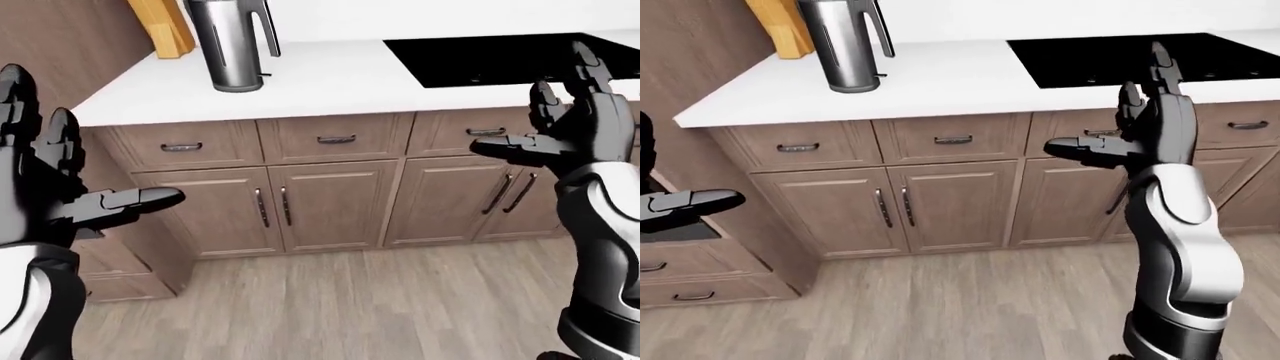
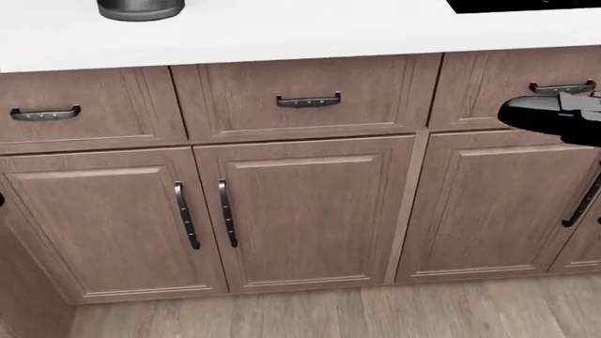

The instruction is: Press the button to open the lid of the electric kettle.

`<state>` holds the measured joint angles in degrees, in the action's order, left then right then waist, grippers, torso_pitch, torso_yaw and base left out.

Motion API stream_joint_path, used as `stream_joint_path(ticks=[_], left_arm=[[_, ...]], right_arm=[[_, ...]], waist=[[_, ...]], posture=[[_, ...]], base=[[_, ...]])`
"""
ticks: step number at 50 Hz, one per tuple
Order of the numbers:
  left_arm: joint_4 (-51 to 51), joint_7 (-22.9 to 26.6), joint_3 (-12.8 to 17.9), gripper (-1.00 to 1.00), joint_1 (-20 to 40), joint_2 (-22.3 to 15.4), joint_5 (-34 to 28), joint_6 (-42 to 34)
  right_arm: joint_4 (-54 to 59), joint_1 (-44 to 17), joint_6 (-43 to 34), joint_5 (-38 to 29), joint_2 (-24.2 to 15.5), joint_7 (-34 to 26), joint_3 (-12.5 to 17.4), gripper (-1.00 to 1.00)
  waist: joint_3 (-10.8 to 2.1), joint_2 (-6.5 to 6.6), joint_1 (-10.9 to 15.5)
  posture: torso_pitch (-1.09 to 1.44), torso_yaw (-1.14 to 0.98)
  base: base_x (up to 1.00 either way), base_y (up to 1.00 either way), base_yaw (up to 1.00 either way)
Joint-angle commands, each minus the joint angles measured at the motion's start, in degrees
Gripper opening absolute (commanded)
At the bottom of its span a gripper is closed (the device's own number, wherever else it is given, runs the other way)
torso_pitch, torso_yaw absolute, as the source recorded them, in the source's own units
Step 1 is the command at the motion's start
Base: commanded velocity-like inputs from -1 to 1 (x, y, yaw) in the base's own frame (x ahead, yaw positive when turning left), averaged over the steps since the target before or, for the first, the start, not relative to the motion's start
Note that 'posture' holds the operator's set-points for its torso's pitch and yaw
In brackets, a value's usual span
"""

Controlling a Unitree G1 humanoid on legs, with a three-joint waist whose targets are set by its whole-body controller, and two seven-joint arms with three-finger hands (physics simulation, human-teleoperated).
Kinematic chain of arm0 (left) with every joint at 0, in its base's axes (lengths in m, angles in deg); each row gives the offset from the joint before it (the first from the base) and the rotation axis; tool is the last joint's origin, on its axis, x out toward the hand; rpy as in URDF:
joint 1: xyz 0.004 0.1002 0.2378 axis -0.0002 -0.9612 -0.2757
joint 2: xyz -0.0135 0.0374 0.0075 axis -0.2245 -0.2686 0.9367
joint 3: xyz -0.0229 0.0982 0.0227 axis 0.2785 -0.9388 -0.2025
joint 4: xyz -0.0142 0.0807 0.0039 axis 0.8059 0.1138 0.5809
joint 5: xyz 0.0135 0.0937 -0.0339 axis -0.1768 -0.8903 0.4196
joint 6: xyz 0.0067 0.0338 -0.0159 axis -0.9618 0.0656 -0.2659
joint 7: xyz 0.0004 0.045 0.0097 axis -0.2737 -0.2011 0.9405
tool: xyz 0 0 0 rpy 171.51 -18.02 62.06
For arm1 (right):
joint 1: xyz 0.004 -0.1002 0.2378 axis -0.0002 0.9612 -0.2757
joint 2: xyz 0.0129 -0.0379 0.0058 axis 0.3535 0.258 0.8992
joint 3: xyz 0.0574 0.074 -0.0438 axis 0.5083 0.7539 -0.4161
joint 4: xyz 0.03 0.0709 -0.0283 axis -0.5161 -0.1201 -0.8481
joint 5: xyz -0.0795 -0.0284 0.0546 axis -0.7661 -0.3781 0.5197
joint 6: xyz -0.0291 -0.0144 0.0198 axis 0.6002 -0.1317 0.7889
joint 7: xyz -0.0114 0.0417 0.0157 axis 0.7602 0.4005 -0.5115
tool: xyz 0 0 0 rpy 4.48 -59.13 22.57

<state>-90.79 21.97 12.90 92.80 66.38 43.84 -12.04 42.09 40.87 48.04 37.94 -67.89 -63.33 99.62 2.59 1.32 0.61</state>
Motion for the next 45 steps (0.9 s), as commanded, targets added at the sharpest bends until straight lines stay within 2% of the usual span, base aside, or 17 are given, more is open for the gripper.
stream_joint_path(ticks=[1,5,6,8,11,16,19,20,21,28,31,32,34,39,42,44,45], left_arm=[[-1.4,0.2,-0.1,1.00,1.0,-0.5,0.3,1.9],[-1.4,0.4,0.0,1.00,0.8,-0.5,0.2,2.0],[-1.4,0.3,0.0,1.00,1.0,-0.5,0.3,1.9],[-1.4,0.2,-0.4,1.00,0.9,-0.4,0.1,2.0],[-1.4,0.3,-0.2,1.00,0.9,-0.3,0.2,1.9],[-1.4,0.4,0.0,1.00,0.8,-0.3,0.3,1.9],[-1.4,0.4,-0.2,1.00,0.7,-0.3,0.2,2.0],[-1.4,0.3,-0.1,1.00,0.8,-0.3,0.3,1.8],[-1.5,0.3,0.0,1.00,0.9,-0.4,0.4,1.7],[-1.6,0.1,0.1,1.00,1.2,-0.5,0.8,1.3],[-1.7,0.1,0.3,1.00,1.2,-0.7,1.1,1.1],[-1.7,0.1,0.4,1.00,1.2,-0.7,1.1,1.0],[-1.7,0.0,0.4,1.00,1.3,-0.9,1.3,0.9],[-1.9,-0.1,0.5,1.00,1.2,-1.0,1.5,0.8],[-1.8,-0.2,0.3,1.00,1.2,-0.9,1.5,1.0],[-1.8,-0.3,0.1,1.00,1.1,-0.9,1.4,1.1],[-1.8,-0.2,-0.1,1.00,1.0,-0.7,1.3,1.2]], right_arm=[[-2.0,-1.5,1.7,-0.3,-1.1,0.3,1.2,1.00],[-2.1,-1.3,1.6,-0.3,-1.0,0.2,1.2,1.00],[-2.2,-1.4,1.6,-0.3,-1.0,0.2,1.2,1.00],[-2.3,-1.3,1.4,-0.2,-1.0,0.2,1.2,1.00],[-2.3,-1.4,1.1,0.0,-1.0,0.2,1.3,1.00],[-2.3,-1.4,1.0,0.2,-1.0,0.4,1.3,1.00],[-2.5,-1.4,0.6,0.6,-0.9,0.6,1.4,1.00],[-2.5,-1.5,0.6,0.6,-1.0,0.7,1.4,1.00],[-2.5,-1.5,0.5,0.7,-1.0,0.7,1.4,1.00],[-2.6,-1.8,-0.3,1.6,-1.2,1.2,1.5,1.00],[-2.8,-2.0,-0.8,2.1,-1.4,1.5,1.7,1.00],[-2.8,-2.0,-0.7,2.1,-1.4,1.5,1.7,1.00],[-2.7,-2.1,-0.8,2.3,-1.6,1.6,1.7,1.00],[-2.9,-2.1,-1.0,2.8,-1.8,1.7,1.7,1.00],[-3.0,-2.0,-1.0,2.8,-1.8,1.7,1.7,1.00],[-3.1,-1.8,-0.8,2.7,-1.7,1.6,1.6,1.00],[-3.0,-1.6,-0.6,2.5,-1.7,1.5,1.4,1.00]], waist=[[-0.54,-0.25,-0.1],[-1.43,-4.43,0.4],[-0.74,-2.84,-0.2],[-0.37,-4.15,-0.3],[-1.12,-3.80,-0.7],[-0.56,-0.52,-1.1],[-3.54,4.53,-1.5],[-1.64,2.42,-0.6],[-0.98,3.04,-0.6],[-0.98,-1.43,-0.4],[-1.71,-5.43,-0.4],[-1.57,-3.63,-0.9],[-1.72,-4.47,-0.9],[-1.55,-2.67,-0.9],[-1.20,0.06,-1.1],[-2.24,4.14,-1.2],[-2.33,2.83,-0.9]], posture=[[0.00,0.00],[0.00,0.00],[0.00,0.00],[0.00,0.00],[0.00,0.00],[0.00,0.00],[0.00,0.00],[0.00,0.00],[0.00,0.00],[0.00,0.00],[0.00,0.00],[0.00,0.00],[0.00,0.00],[0.00,0.00],[0.00,0.00],[0.00,0.00],[0.00,0.00]], base=[[0.26,0.15,0.00],[0.24,0.16,0.00],[0.23,0.16,0.00],[0.23,0.18,0.00],[0.15,0.18,0.00],[0.12,0.19,0.00],[0.10,0.20,0.00],[0.09,0.21,0.00],[0.09,0.22,0.00],[0.06,0.22,0.00],[0.04,0.23,0.00],[0.03,0.23,0.00],[0.03,0.23,0.00],[0.01,0.23,0.00],[0.00,0.23,0.00],[0.00,0.23,0.00],[0.00,0.23,0.00]])
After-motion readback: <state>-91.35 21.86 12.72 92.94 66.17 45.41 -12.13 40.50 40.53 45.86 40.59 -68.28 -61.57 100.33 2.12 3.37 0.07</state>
